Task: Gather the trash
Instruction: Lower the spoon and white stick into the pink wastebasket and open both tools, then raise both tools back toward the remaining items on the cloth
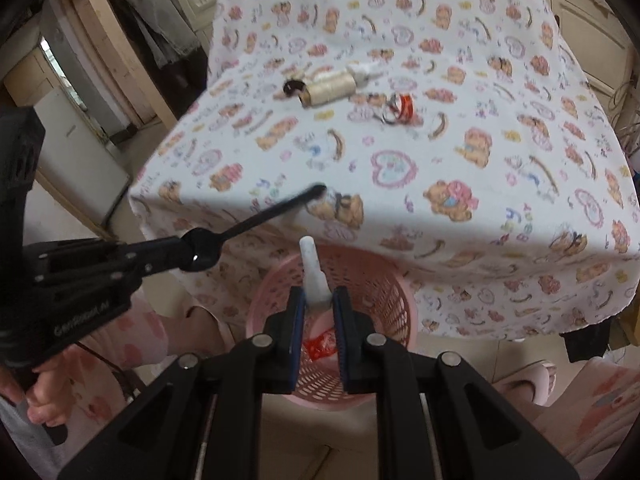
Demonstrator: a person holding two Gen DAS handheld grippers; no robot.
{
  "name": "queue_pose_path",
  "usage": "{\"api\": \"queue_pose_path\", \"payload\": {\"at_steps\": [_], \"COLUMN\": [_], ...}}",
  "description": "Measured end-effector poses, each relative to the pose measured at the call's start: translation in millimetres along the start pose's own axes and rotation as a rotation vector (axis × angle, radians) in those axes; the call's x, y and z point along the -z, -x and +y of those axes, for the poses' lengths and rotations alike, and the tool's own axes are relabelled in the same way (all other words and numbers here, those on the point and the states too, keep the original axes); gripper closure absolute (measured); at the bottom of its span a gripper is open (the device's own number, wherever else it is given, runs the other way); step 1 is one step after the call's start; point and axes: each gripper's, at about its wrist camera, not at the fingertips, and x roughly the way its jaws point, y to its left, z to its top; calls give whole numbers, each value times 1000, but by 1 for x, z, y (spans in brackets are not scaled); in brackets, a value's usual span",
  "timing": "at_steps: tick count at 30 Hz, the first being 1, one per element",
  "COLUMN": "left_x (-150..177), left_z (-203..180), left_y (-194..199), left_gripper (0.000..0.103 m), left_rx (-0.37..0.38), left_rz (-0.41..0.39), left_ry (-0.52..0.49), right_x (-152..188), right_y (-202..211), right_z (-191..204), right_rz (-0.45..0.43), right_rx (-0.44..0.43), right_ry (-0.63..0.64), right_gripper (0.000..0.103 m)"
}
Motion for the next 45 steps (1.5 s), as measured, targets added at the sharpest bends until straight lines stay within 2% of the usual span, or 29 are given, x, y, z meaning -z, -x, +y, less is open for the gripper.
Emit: {"api": "queue_pose_path", "payload": {"at_steps": [6,10,21,31,36,38,40,45], "left_x": [7,13,27,41,41,39,36,32], "left_z": [-1,-5,-12,-14,-5,-2,2,6], "left_y": [-31,-47,-99,-124,-120,-116,-111,-103], "left_gripper": [101,101,102,98,97,93,77,65], "left_rx": [-40,-57,-114,-159,-119,-114,-101,-99], "left_rz": [106,172,359,461,477,468,460,429], "left_ry": [25,1,-28,-60,10,32,56,76], "right_x": [9,19,31,53,59,58,58,60], "right_y": [-30,-51,-98,-134,-139,-140,-142,-150], "right_z": [-13,-22,-46,-59,-61,-61,-60,-48], "right_rz": [108,191,306,448,470,475,483,494], "right_rx": [53,65,123,106,105,78,42,-9], "right_ry": [-24,-56,-116,-192,-202,-217,-230,-238], "right_gripper": [90,90,90,90,89,89,89,89]}}
